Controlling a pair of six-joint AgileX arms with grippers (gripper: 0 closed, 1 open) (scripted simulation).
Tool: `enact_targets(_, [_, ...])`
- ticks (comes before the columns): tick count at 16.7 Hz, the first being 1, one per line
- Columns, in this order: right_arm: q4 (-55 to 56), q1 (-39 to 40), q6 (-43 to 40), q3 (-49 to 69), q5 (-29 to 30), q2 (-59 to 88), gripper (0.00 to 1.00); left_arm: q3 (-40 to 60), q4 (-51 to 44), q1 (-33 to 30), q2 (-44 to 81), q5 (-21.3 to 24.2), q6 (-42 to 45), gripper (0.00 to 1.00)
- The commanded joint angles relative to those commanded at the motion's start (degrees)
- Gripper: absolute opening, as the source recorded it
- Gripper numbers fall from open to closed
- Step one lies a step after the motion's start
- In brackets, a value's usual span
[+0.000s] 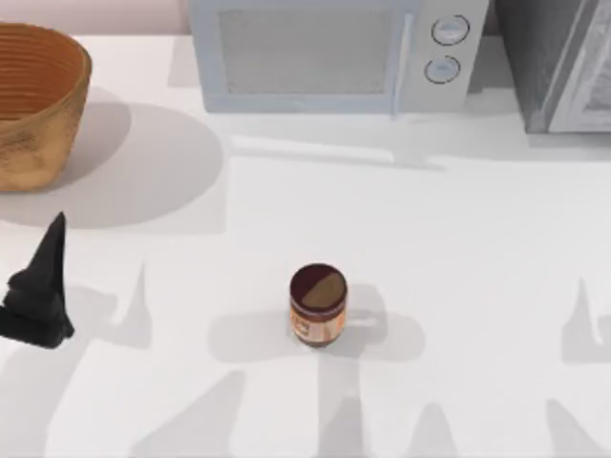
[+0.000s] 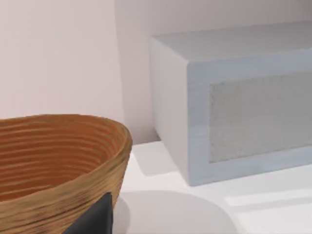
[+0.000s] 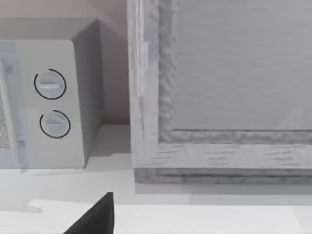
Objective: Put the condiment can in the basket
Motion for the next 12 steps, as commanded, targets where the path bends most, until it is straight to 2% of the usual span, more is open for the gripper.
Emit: enact_targets(12, [0.00, 0.00, 0.00, 0.00, 0.00, 0.00, 1.00, 16.93, 45.72, -7.60, 75.11, 38.67, 9.51, 1.00])
